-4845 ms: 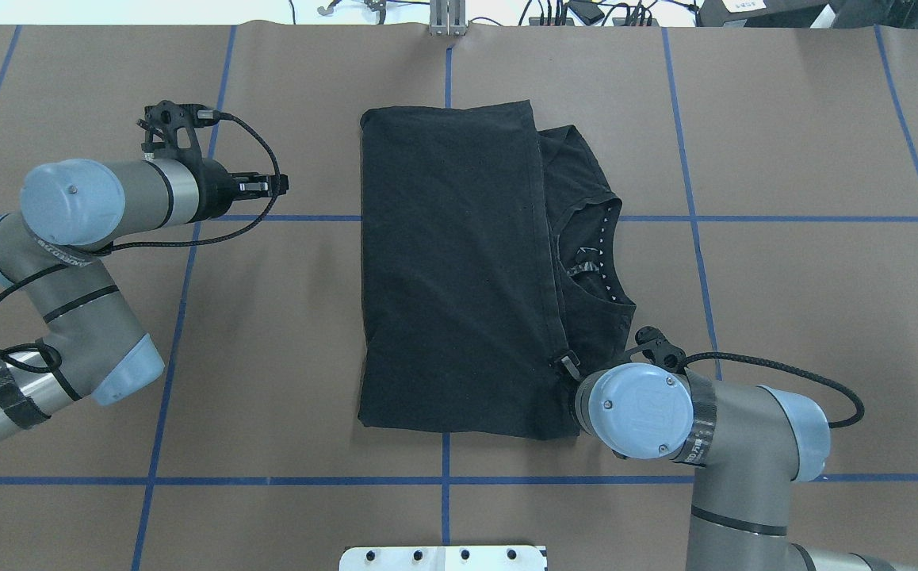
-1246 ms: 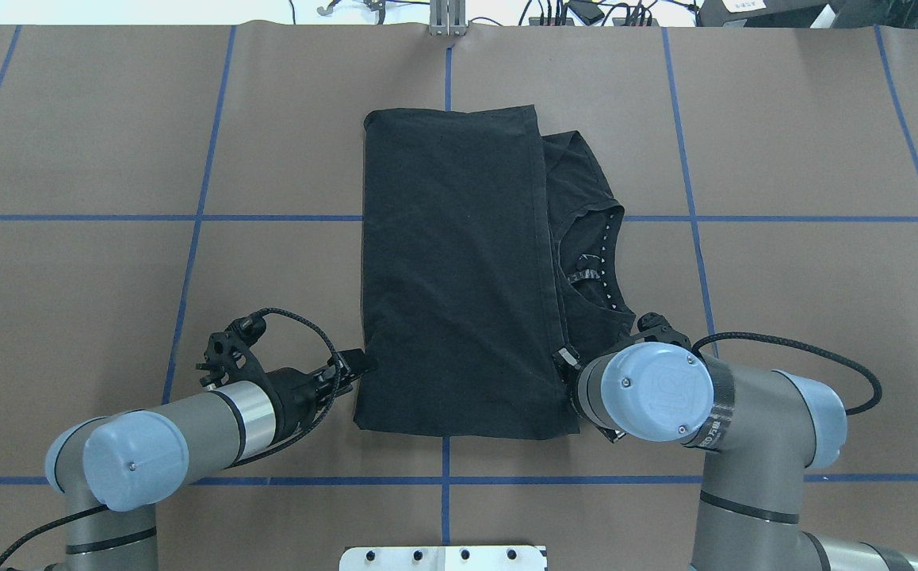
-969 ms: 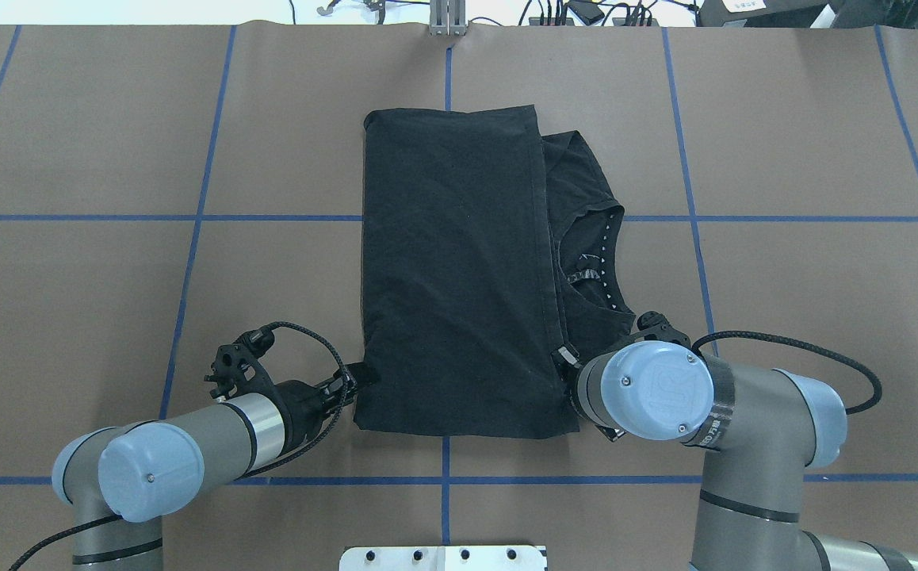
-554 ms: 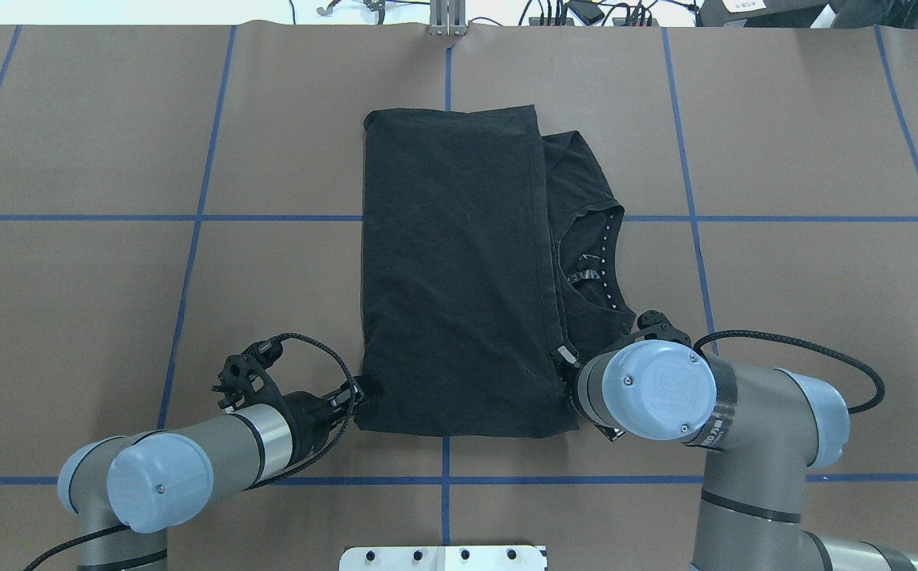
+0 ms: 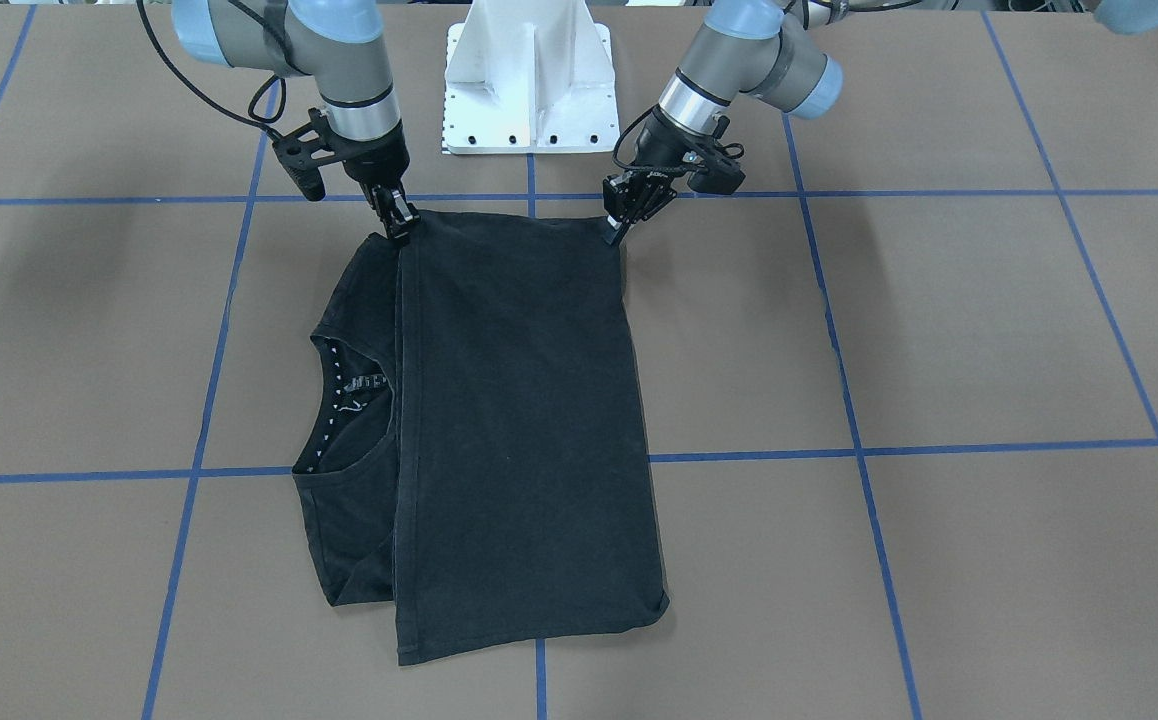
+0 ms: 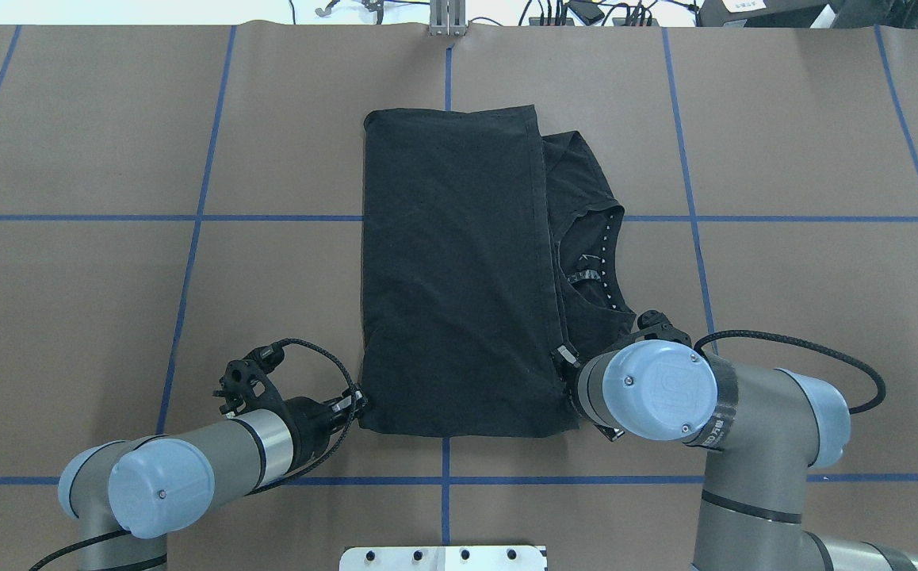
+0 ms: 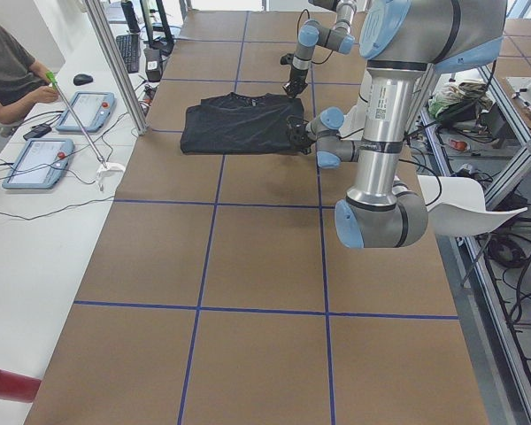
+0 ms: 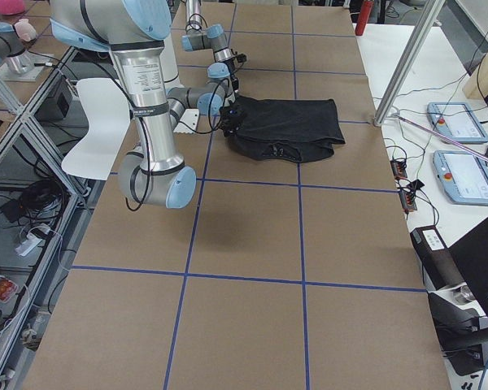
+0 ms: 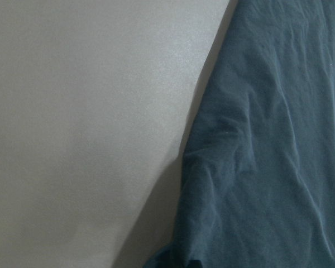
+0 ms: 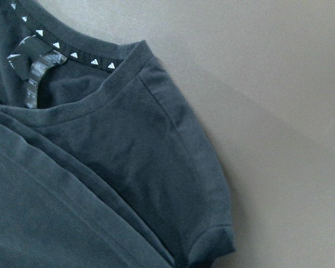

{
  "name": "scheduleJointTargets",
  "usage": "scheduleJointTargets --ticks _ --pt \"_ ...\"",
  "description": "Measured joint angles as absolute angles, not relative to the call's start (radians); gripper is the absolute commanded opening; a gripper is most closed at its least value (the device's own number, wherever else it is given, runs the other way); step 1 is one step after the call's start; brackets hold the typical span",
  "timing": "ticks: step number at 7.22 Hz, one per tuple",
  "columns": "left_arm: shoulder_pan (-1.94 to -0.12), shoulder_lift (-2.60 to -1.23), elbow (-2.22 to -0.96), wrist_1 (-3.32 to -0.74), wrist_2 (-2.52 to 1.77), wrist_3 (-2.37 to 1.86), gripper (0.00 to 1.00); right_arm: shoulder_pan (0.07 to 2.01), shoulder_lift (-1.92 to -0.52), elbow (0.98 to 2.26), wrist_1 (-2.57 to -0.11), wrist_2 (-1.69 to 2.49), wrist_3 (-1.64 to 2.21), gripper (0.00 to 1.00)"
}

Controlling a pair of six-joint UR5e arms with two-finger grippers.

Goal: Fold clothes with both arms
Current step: 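Move the left gripper to the shirt edge nearest the robot, then grasp both near corners and lift them away from the robot, folding the shirt in half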

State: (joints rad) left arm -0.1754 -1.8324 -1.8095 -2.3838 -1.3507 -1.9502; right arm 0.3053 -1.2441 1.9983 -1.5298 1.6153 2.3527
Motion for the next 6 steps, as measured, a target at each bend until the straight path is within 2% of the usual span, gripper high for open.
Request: scheduleJointTargets --ticks 3,6 --pt "-0.176 -1.821 -1.911 -2.294 -1.373 -1.951 0.00 0.336 -1.261 2.043 -1.535 1.652 2.352 0.00" --pt "-0.177 -1.810 -2.067 -2.157 -1.438 -1.972 0.00 0.401 -1.328 2.169 -1.541 1.737 2.353 0.00"
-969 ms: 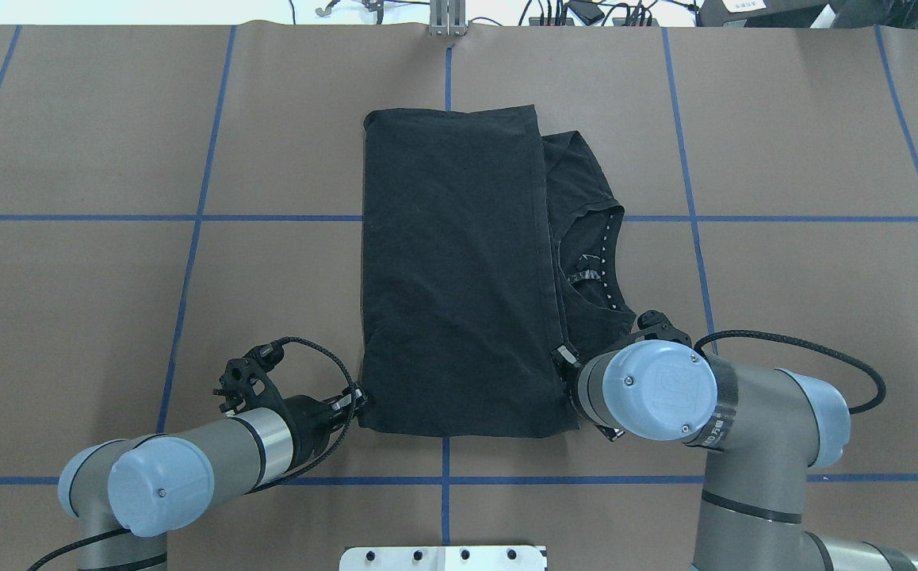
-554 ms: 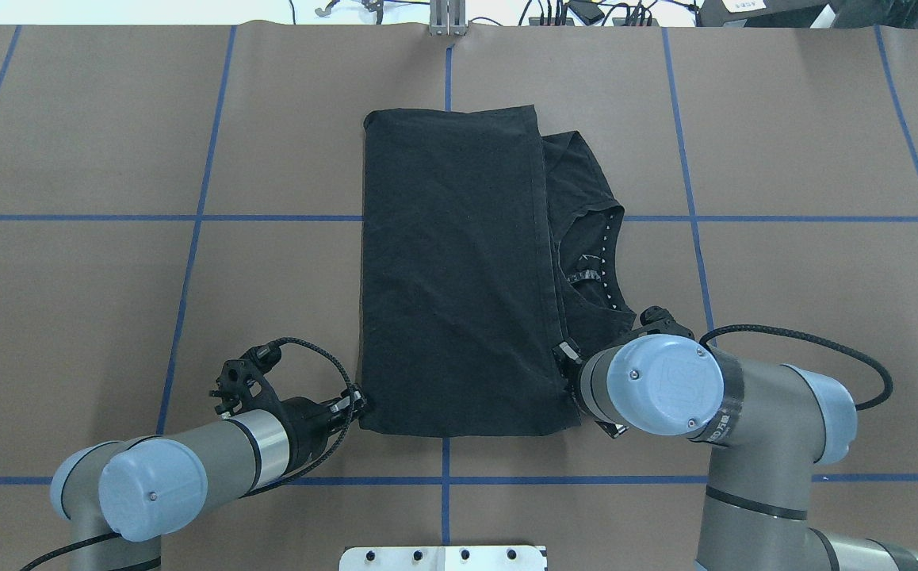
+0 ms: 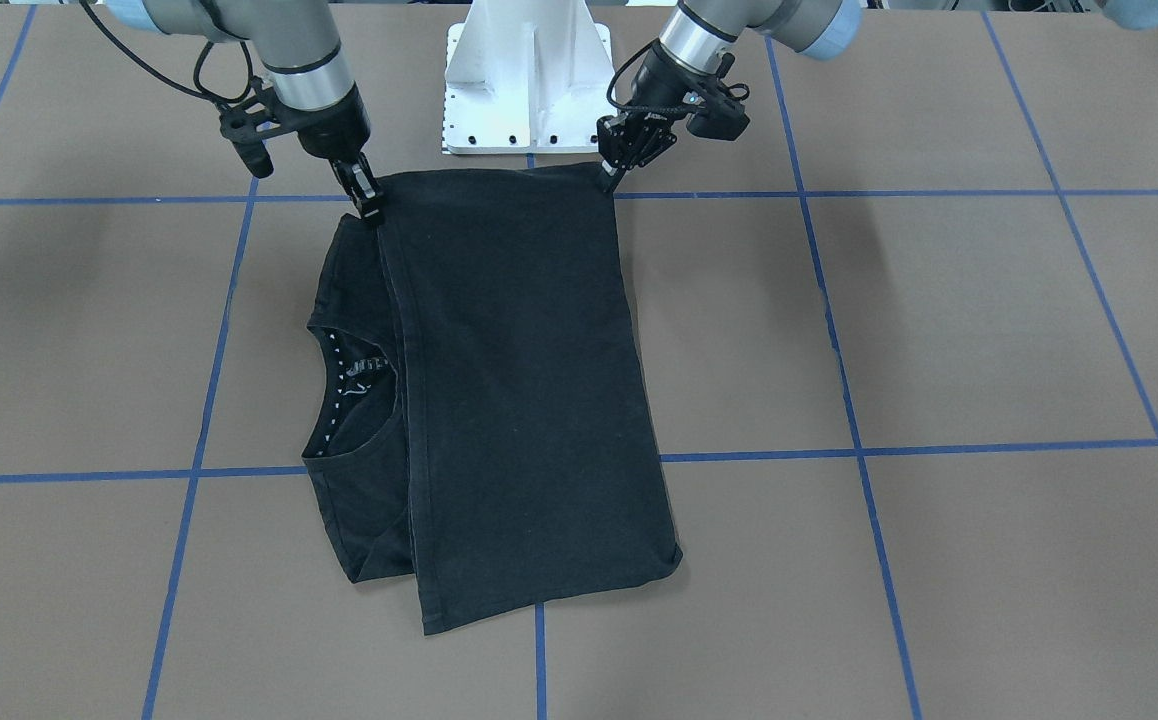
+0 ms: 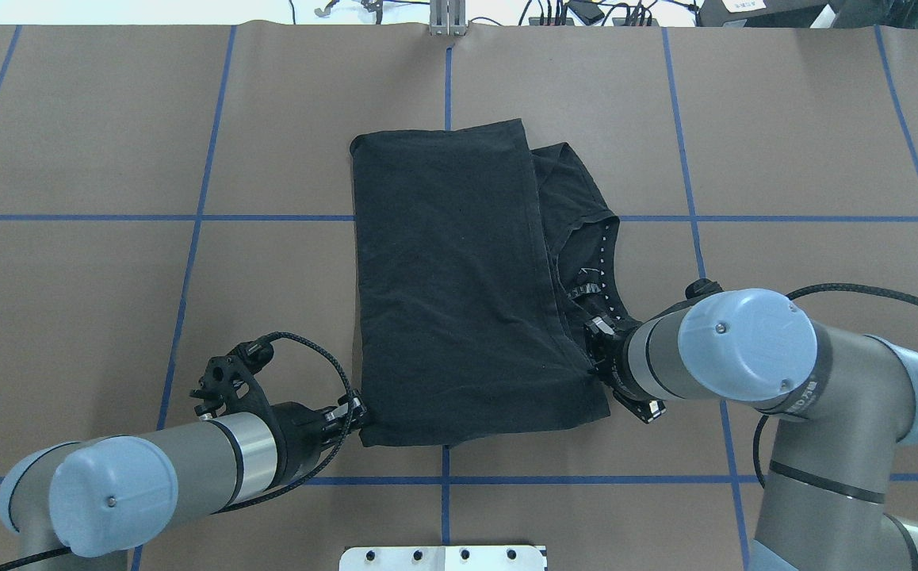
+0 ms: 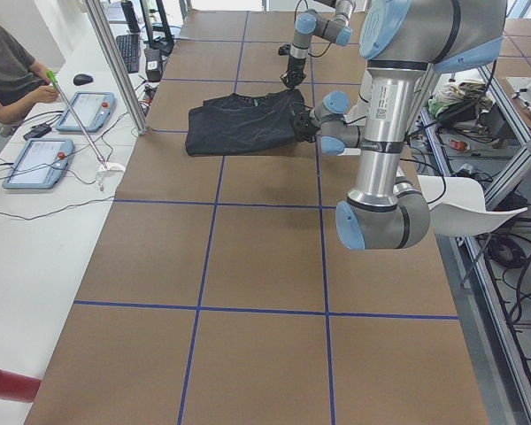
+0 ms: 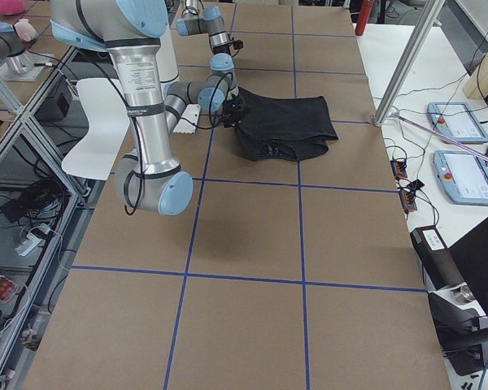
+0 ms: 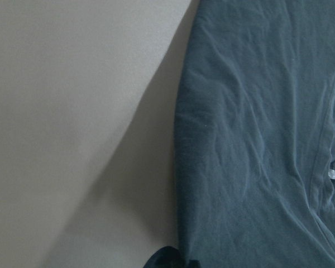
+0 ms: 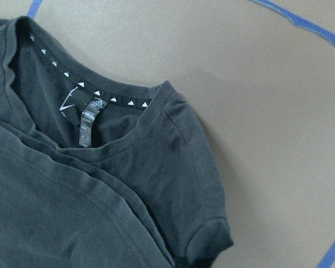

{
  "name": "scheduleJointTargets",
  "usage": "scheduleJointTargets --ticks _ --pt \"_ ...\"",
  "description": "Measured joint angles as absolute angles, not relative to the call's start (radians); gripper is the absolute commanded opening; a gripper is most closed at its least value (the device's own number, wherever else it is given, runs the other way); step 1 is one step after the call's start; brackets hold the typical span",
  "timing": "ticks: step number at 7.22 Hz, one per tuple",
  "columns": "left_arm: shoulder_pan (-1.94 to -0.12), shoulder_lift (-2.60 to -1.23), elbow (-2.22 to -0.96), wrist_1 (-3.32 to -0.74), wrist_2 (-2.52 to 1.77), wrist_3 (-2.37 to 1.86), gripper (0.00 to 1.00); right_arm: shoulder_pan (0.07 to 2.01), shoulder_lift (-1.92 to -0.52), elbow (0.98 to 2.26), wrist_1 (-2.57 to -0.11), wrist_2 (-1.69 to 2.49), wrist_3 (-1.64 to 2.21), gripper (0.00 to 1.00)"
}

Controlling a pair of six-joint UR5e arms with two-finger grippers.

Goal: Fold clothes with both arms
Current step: 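Grasp both near corners and lift them away from the robot, folding the shirt in half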

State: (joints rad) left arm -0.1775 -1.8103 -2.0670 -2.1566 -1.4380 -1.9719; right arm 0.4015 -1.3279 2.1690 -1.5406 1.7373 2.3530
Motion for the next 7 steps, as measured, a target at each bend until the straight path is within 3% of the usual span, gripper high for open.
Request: scheduleJointTargets --ticks 2,4,7 --pt "-0.196 -1.824 -2.166 -2.108 -1.484 -2.018 0.00 0.447 -1.352 2.291 -1.628 1.808 2.353 0.00" --pt "-0.354 -1.875 -2.165 -2.088 -1.565 -2.020 0.00 0.541 -1.286 2.277 -1.689 1.877 2.301 0.00" --pt "-0.614 -2.042 -1.872 -2.102 -1.716 -1.923 0.00 0.722 -1.016 1.936 -1.697 1.985 2.148 0.00"
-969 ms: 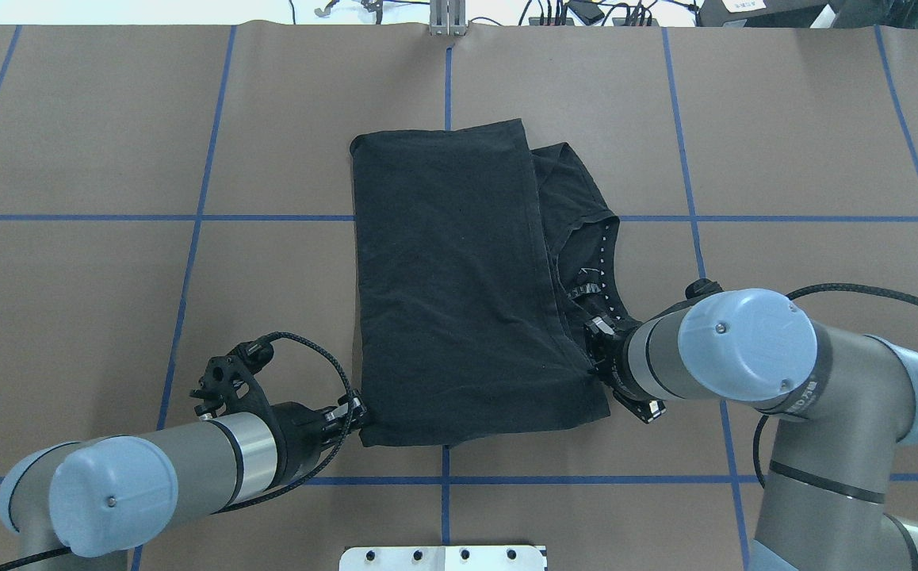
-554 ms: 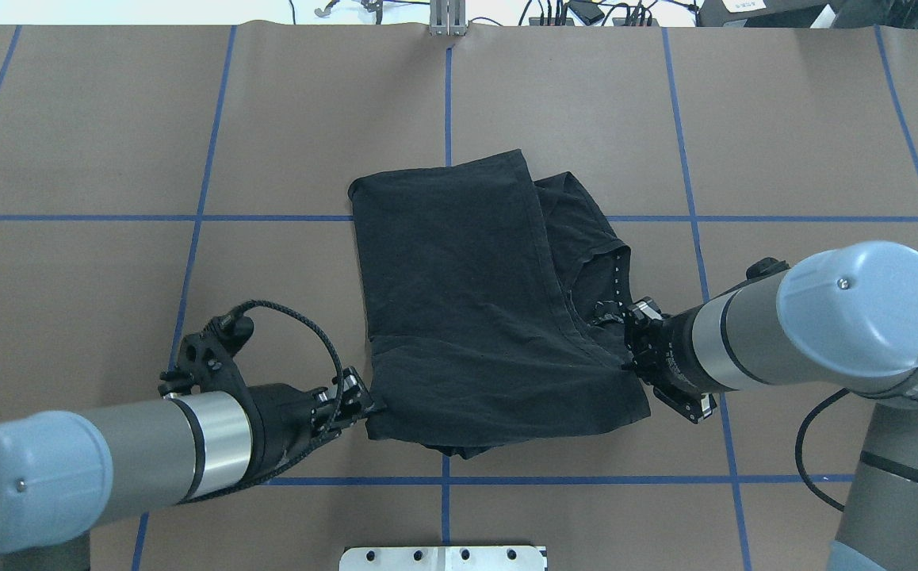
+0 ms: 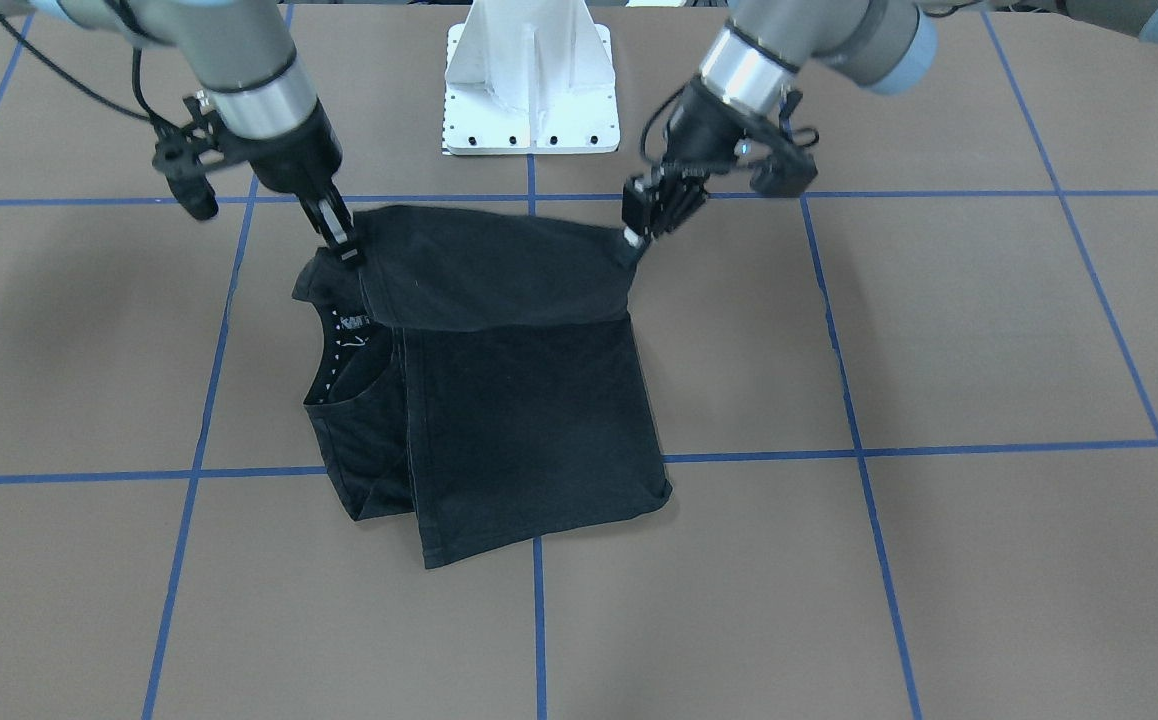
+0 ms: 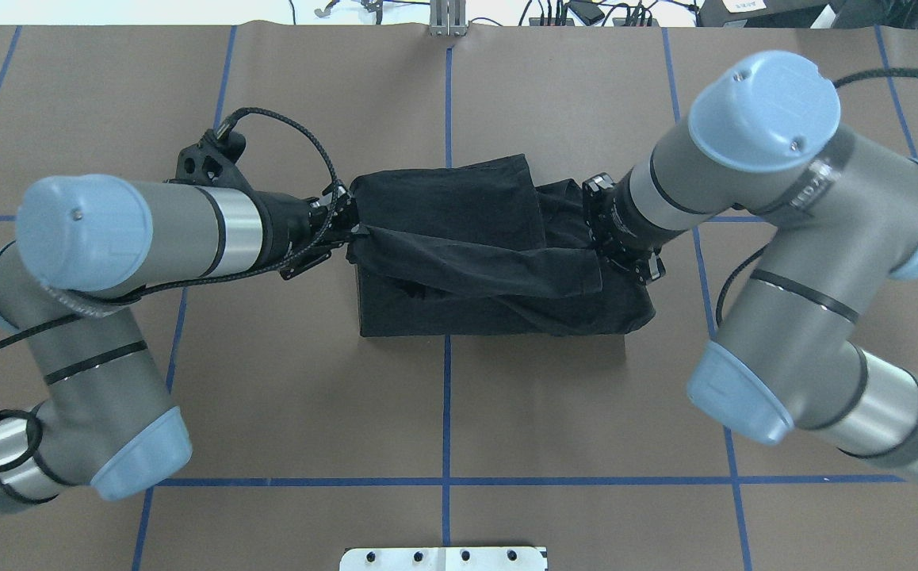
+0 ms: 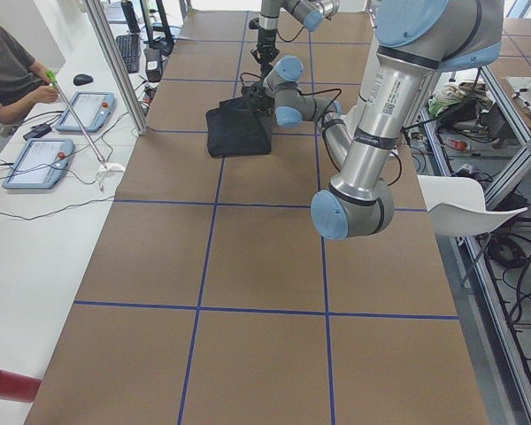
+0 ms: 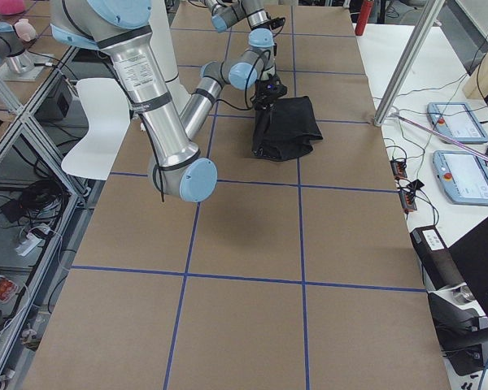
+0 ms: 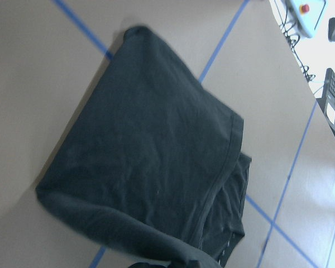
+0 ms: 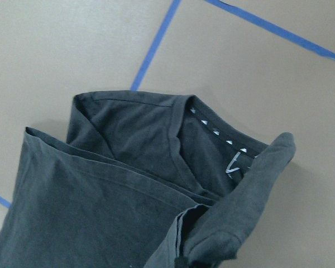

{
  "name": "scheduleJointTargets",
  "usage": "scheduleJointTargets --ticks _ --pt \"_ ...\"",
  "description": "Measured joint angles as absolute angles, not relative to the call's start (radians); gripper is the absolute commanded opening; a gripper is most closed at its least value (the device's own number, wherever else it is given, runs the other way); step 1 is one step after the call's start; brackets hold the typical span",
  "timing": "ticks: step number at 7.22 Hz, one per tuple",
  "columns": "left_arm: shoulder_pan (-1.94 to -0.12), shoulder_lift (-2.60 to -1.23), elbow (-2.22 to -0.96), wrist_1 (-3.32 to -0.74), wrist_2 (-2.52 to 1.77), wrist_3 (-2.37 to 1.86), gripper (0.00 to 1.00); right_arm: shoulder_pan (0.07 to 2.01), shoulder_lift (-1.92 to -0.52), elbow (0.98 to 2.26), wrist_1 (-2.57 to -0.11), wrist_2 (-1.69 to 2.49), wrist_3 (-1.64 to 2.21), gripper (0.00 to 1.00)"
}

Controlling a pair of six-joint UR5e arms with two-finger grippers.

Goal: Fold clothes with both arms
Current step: 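Grasp both near corners and lift them away from the robot, folding the shirt in half, then lay the folded half down and open both grippers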

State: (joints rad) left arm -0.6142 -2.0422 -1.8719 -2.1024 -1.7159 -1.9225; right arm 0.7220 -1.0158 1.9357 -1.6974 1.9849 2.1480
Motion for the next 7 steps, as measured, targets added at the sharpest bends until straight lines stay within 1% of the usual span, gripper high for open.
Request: scheduleJointTargets --ticks 2,3,4,5,7 --pt "-0.682 -2.092 -1.717 -2.153 -1.726 -1.858 0.00 0.768 -0.878 1.713 -1.689 2.012 2.047 0.00" --pt "-0.696 -2.106 -1.659 -2.190 -1.726 -1.845 0.00 0.777 -0.834 1.629 -1.685 2.014 2.008 0.00" --pt "-0.706 -2.121 -1.603 -2.226 -1.725 -1.840 0.30 0.788 -0.805 1.552 -1.652 2.013 1.978 0.48" --pt "-0.719 -2.145 -1.531 -2.270 -1.724 -1.826 0.99 0.803 -0.780 1.459 -1.573 2.011 1.962 0.99" --pt "-0.756 -2.217 -1.347 -2.375 -1.722 -1.746 1.00 0.827 -0.696 1.245 -1.432 2.005 1.907 1.00"
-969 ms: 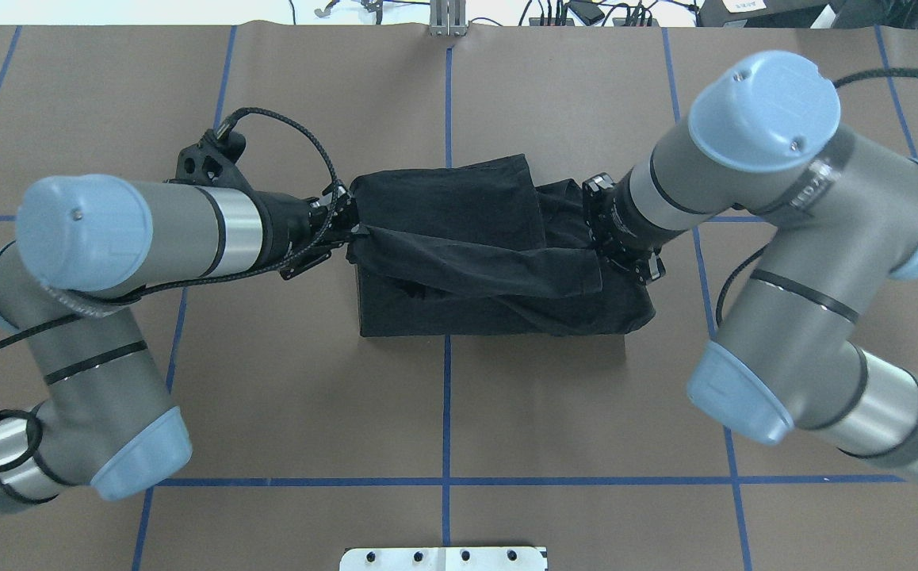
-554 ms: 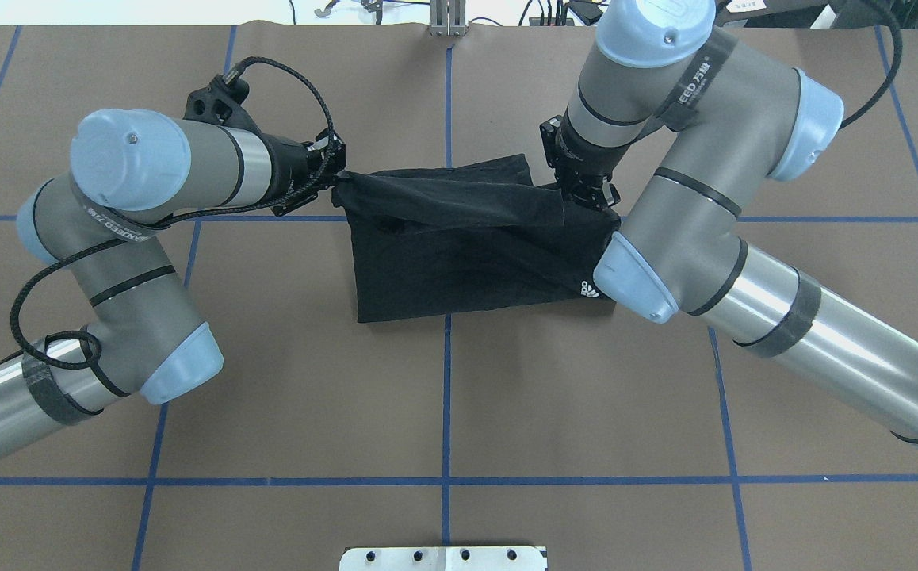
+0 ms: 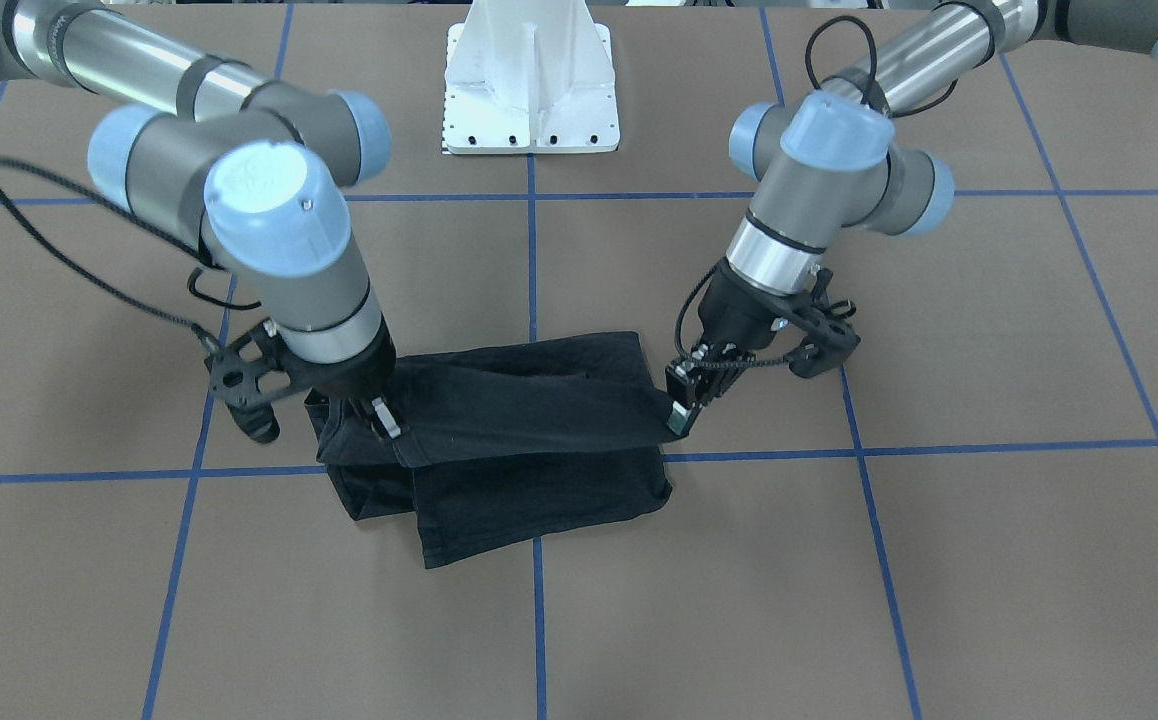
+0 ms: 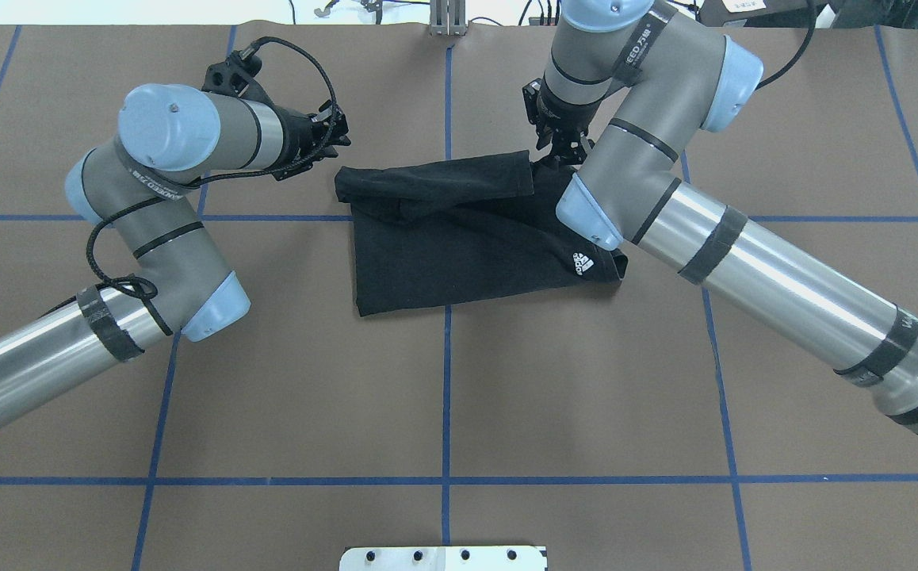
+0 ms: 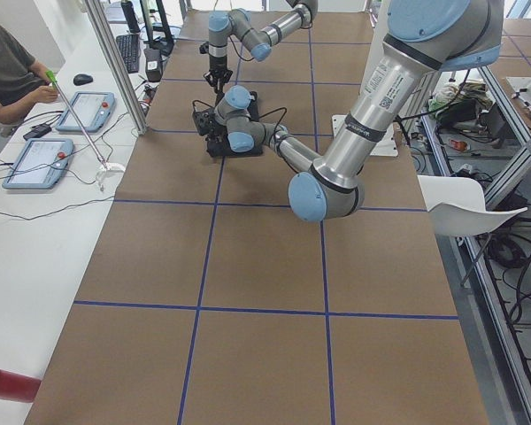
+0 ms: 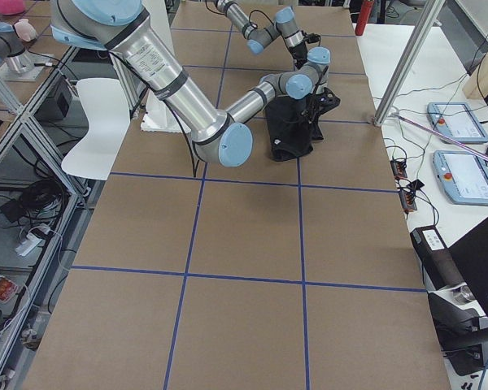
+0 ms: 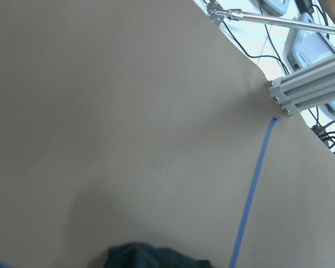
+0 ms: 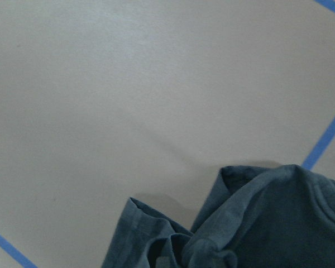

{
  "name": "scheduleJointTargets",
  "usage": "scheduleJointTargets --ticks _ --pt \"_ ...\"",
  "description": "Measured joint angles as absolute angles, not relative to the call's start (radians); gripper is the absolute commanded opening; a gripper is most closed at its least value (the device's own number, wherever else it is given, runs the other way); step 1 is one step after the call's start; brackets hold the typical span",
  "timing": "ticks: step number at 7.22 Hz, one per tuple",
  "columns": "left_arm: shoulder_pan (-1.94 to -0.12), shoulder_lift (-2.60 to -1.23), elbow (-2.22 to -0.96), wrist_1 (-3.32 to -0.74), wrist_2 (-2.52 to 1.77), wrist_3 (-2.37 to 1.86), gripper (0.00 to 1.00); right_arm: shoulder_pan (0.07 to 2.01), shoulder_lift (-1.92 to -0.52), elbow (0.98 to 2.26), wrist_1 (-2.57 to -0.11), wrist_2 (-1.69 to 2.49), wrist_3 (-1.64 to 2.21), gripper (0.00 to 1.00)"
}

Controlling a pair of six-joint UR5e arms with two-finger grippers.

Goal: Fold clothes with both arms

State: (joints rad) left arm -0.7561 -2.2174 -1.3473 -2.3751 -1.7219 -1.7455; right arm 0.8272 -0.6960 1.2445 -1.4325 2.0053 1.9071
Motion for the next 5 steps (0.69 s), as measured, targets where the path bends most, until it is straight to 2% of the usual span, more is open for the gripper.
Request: scheduleJointTargets --ticks 2,5 --pt "-0.786 -2.253 -1.283 -2.408 -1.722 -1.712 1.00 0.853 -0.644 1.165 -1.398 2.005 1.844 1.00" --pt "-0.797 -2.263 -1.310 -2.400 -1.733 -1.706 1.00 0.853 -0.642 1.179 -1.393 2.013 1.832 1.00"
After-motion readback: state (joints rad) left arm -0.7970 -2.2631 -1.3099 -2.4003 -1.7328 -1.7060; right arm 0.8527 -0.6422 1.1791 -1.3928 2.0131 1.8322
